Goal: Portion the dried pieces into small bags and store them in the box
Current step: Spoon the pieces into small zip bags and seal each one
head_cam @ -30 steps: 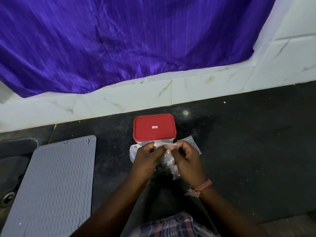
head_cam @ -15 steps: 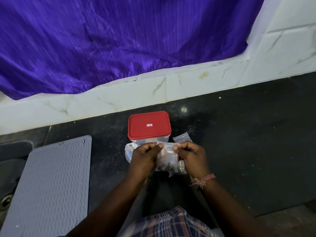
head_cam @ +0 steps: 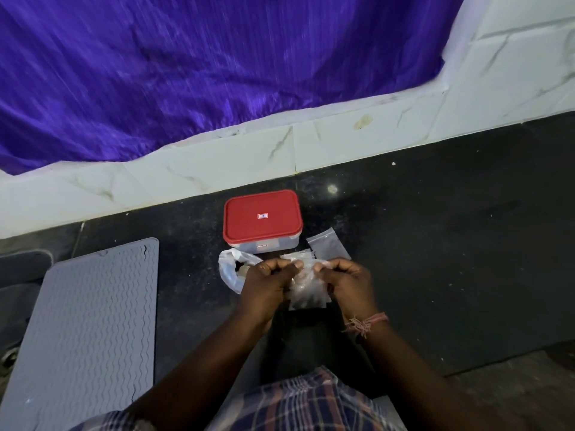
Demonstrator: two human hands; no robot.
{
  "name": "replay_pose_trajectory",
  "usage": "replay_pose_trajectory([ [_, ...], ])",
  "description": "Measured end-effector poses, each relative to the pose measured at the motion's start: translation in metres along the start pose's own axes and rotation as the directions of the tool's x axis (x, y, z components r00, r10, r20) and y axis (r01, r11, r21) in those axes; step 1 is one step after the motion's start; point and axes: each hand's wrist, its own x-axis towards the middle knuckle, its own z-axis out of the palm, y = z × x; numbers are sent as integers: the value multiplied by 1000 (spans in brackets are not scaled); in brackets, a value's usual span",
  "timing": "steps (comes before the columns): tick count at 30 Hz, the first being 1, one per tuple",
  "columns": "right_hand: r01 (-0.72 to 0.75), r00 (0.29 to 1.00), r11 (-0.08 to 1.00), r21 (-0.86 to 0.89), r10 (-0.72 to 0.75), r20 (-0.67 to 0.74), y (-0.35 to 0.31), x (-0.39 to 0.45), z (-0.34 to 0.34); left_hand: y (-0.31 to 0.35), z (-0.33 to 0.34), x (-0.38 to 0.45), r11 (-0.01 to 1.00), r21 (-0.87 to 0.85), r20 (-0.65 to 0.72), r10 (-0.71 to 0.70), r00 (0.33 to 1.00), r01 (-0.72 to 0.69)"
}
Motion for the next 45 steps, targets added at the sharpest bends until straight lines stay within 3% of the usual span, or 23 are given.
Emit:
replay_pose_trajectory([
  [6, -218, 975, 975, -31, 219, 36, 37, 0, -27, -31, 22, 4, 980, -11, -105, -200, 974, 200],
  [10, -192, 981, 963, -188, 189, -34, 48, -1, -48, -48, 31, 6, 961, -89, -94, -271, 958, 263],
  [14, -148, 982, 960, -236, 116, -148, 47, 13, -63, -52, 43, 7, 959, -29, -14, -283, 959, 282],
  [17, -75, 984, 928, -365, 9, -179, 41, 29, -64, -53, 48, 10, 945, 44, -58, -321, 945, 324],
  [21, -26, 988, 792, -609, -74, -138, 43, 45, -60, -54, 51, 16, 936, 157, -152, -293, 944, 315],
  [25, 73, 993, 496, -865, -121, 15, 43, 53, -52, -55, 57, 20, 946, 142, -194, -263, 945, 293],
  [29, 145, 959, 489, -860, -283, 1, 30, 67, -48, -44, 61, 23, 960, 117, -199, -227, 953, 253],
  [33, 179, 940, 400, -899, -341, 36, 15, 87, -40, -35, 62, 30, 967, 79, -226, -219, 949, 242],
  [37, 125, 960, 302, -945, -278, 38, 13, 102, -25, -33, 62, 32, 965, 73, -218, -232, 948, 253],
  [41, -33, 981, 275, -961, -176, -83, 8, 108, -8, -28, 63, 31, 958, 62, -161, -266, 950, 278],
  [45, -152, 983, 378, -913, -37, -178, -2, 119, -1, -20, 58, 27, 960, 33, -116, -271, 956, 276],
])
